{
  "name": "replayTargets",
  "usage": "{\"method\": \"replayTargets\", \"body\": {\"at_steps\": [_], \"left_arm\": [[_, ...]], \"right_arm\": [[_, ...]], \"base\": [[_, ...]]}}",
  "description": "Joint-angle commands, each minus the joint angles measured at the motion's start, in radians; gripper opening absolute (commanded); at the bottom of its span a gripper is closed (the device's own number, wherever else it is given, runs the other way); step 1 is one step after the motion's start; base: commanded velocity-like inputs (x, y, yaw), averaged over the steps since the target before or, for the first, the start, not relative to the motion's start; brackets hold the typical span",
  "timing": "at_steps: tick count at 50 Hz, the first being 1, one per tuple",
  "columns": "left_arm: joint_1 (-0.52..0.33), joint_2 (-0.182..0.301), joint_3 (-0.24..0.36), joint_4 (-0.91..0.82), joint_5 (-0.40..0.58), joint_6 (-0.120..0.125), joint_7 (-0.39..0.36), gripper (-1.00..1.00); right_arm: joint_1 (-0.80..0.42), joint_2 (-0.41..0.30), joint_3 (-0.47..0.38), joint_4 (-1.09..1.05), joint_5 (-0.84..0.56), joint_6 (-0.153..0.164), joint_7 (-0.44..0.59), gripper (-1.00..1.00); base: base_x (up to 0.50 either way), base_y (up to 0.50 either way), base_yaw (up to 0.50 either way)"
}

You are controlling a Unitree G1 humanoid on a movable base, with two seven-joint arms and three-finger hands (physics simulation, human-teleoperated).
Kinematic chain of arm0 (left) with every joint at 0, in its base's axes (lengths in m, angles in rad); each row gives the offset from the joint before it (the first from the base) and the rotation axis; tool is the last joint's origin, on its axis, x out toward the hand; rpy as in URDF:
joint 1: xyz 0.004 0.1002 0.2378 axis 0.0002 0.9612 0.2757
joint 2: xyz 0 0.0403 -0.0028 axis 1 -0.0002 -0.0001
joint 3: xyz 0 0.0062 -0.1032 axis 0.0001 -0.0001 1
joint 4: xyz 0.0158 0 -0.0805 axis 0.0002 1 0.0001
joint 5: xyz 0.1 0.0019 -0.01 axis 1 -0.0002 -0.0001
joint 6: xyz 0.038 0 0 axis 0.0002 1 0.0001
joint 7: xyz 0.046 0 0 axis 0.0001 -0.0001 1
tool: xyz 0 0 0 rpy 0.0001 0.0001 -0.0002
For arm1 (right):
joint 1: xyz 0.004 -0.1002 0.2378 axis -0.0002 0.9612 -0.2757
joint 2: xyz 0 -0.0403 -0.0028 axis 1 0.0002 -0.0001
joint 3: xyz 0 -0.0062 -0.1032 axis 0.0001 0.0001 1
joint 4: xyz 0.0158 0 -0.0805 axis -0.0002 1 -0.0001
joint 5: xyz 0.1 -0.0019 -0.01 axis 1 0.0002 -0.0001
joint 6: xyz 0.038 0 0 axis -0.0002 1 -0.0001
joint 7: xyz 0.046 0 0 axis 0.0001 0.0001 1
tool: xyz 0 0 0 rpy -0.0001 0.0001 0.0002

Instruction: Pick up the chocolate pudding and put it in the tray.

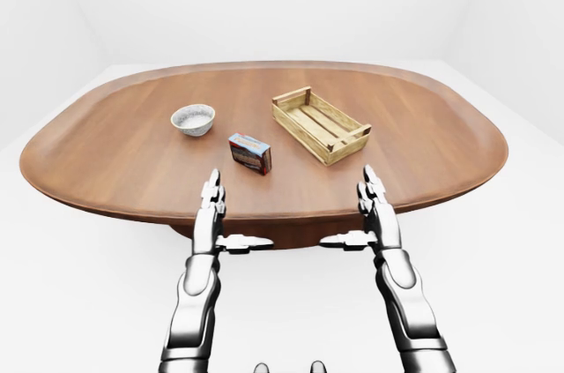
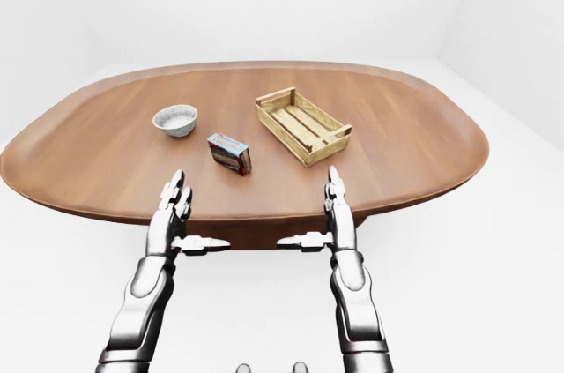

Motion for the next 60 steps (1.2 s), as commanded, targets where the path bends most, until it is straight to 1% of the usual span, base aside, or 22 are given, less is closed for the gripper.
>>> {"method": "replayTargets", "body": {"at_steps": [1, 2, 3, 4, 5, 6, 7, 8, 12, 14, 17, 21, 25, 28, 30, 32, 34, 36, 38, 39, 44, 60], "left_arm": [[-0.011, 0.011, 0.021, 0.016, -0.007, 0.001, -0.019, 1.0], [-0.01, 0.011, 0.021, 0.016, -0.008, 0.002, -0.019, 1.0], [-0.01, 0.01, 0.021, 0.015, -0.009, 0.004, -0.019, 1.0], [-0.01, 0.01, 0.021, 0.015, -0.009, 0.004, -0.018, 1.0], [-0.009, 0.01, 0.021, 0.013, -0.01, 0.006, -0.018, 1.0], [-0.009, 0.01, 0.021, 0.013, -0.009, 0.006, -0.018, 1.0], [-0.01, 0.011, 0.021, 0.017, -0.009, 0.001, -0.018, 1.0], [-0.01, 0.011, 0.021, 0.018, -0.009, 0.002, -0.018, 1.0], [-0.011, 0.01, 0.021, 0.02, -0.009, 0.001, -0.017, 1.0], [-0.013, 0.011, 0.021, 0.023, -0.009, -0.001, -0.017, 1.0], [-0.013, 0.011, 0.021, 0.019, -0.009, 0.003, -0.016, 1.0], [-0.013, 0.011, 0.021, 0.023, -0.009, -0.002, -0.015, 1.0], [-0.011, 0.011, 0.021, 0.018, -0.009, 0.001, -0.016, 1.0], [-0.014, 0.011, 0.021, 0.025, -0.008, -0.003, -0.015, 1.0], [-0.015, 0.011, 0.021, 0.025, -0.008, -0.002, -0.015, 1.0], [-0.018, 0.012, 0.022, 0.031, -0.008, -0.003, -0.015, 1.0], [-0.021, 0.012, 0.022, 0.029, -0.008, 0.003, -0.015, 1.0], [-0.025, 0.012, 0.023, 0.037, -0.008, 0.002, -0.014, 1.0], [-0.028, 0.012, 0.023, 0.036, -0.009, 0.008, -0.013, 1.0], [-0.028, 0.012, 0.023, 0.035, -0.009, 0.01, -0.012, 1.0], [-0.026, 0.012, 0.023, 0.035, -0.01, 0.009, -0.011, 1.0], [-0.034, 0.013, 0.025, 0.049, -0.011, 0.003, -0.011, 1.0]], "right_arm": [[-0.001, -0.013, -0.027, 0.001, 0.013, -0.006, 0.019, 1.0], [0.0, -0.012, -0.027, 0.032, 0.011, -0.039, 0.019, 1.0], [-0.002, -0.011, -0.028, 0.087, 0.01, -0.08, 0.021, 1.0], [0.001, -0.013, -0.027, 0.016, 0.013, -0.026, 0.018, 1.0], [0.003, -0.013, -0.026, -0.001, 0.013, -0.013, 0.018, 1.0], [0.005, -0.013, -0.026, -0.002, 0.012, -0.013, 0.017, 1.0], [0.001, -0.013, -0.027, 0.01, 0.011, -0.023, 0.017, 1.0], [0.002, -0.013, -0.026, 0.004, 0.01, -0.018, 0.016, 1.0], [0.0, -0.014, -0.026, 0.012, 0.009, -0.024, 0.017, 1.0], [0.002, -0.013, -0.025, 0.0, 0.006, -0.016, 0.016, 1.0], [0.002, -0.013, -0.025, 0.004, 0.003, -0.022, 0.015, 1.0], [0.004, -0.013, -0.023, 0.003, -0.003, -0.03, 0.015, 1.0], [0.01, -0.011, -0.019, -0.018, -0.009, -0.017, 0.013, 1.0], [0.003, -0.012, -0.021, -0.005, -0.007, -0.021, 0.015, 1.0], [0.0, -0.013, -0.023, 0.007, -0.007, -0.032, 0.016, 1.0], [0.003, -0.012, -0.021, -0.003, -0.009, -0.025, 0.014, 1.0], [0.001, -0.013, -0.02, -0.002, -0.019, -0.04, 0.009, 1.0], [0.011, -0.013, -0.014, -0.031, -0.034, -0.047, 0.006, 1.0], [0.02, -0.011, -0.012, -0.057, -0.049, -0.065, -0.002, 1.0], [0.025, -0.011, -0.011, -0.069, -0.059, -0.08, -0.007, 1.0], [0.054, -0.009, -0.003, -0.135, -0.114, -0.08, -0.028, 1.0], [0.063, -0.007, -0.005, -0.18, -0.141, -0.08, -0.039, 1.0]], "base": [[0.0, 0.0, 0.0], [0.0, 0.0, 0.0], [0.0, 0.0, 0.0], [0.0, 0.0, 0.0], [0.0, 0.0, 0.0], [0.0, 0.0, 0.0], [0.0, 0.0, 0.0], [0.0, 0.0, 0.0], [0.0, 0.0, 0.0], [0.0, 0.0, 0.0], [0.0, 0.0, 0.0], [0.0, 0.0, 0.0], [0.0, 0.0, 0.0], [0.0, 0.0, 0.0], [0.0, 0.0, 0.0], [0.0, 0.0, 0.0], [0.0, 0.0, 0.0], [0.0, 0.0, 0.0], [0.0, 0.0, 0.0], [0.0, 0.0, 0.0], [0.0, 0.0, 0.0], [0.0, 0.0, 0.0]]}}
